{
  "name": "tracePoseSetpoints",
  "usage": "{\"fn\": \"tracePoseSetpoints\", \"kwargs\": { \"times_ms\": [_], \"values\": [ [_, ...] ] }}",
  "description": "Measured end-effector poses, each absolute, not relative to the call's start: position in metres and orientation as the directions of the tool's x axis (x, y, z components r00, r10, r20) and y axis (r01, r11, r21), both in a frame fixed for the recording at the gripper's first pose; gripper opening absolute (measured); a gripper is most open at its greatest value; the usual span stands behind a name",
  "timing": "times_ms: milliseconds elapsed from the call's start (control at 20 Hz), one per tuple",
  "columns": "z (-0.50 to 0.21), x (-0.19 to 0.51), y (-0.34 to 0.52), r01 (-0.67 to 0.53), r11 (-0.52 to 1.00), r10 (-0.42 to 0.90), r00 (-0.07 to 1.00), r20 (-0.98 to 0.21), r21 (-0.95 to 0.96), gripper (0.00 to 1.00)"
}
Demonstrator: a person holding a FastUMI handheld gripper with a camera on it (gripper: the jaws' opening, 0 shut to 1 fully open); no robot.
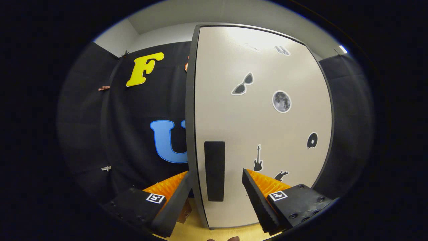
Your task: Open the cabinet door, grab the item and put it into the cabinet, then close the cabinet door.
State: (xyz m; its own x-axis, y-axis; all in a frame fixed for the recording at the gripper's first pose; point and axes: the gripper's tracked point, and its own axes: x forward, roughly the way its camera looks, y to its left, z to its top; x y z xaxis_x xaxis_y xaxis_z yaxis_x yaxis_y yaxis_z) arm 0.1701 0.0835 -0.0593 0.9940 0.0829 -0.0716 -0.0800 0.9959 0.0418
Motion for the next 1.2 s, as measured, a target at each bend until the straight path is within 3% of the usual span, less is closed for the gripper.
{"fn": "tracePoseSetpoints", "kwargs": {
  "times_ms": [100, 350, 450, 550, 600, 700, 1200],
  "values": [
    [-0.057, 0.179, 0.082, -0.054, 0.998, 0.056, 0.997, -0.055, 0.044, 0.94],
    [-0.068, 0.200, 0.079, -0.031, 0.997, 0.037, 0.996, -0.084, 0.071, 0.56],
    [-0.066, 0.198, 0.085, -0.054, 0.994, 0.060, 0.997, -0.056, 0.090, 0.57],
    [-0.064, 0.200, 0.085, -0.048, 0.998, 0.050, 0.998, -0.045, 0.042, 0.37],
    [-0.069, 0.199, 0.084, -0.045, 0.998, 0.047, 0.997, -0.066, 0.031, 0.37],
    [-0.070, 0.196, 0.085, -0.063, 0.997, 0.066, 0.992, -0.106, 0.033, 0.21],
    [-0.059, 0.145, 0.066, -0.197, 0.976, 0.206, 0.974, -0.096, 0.092, 0.21]
  ]
}}
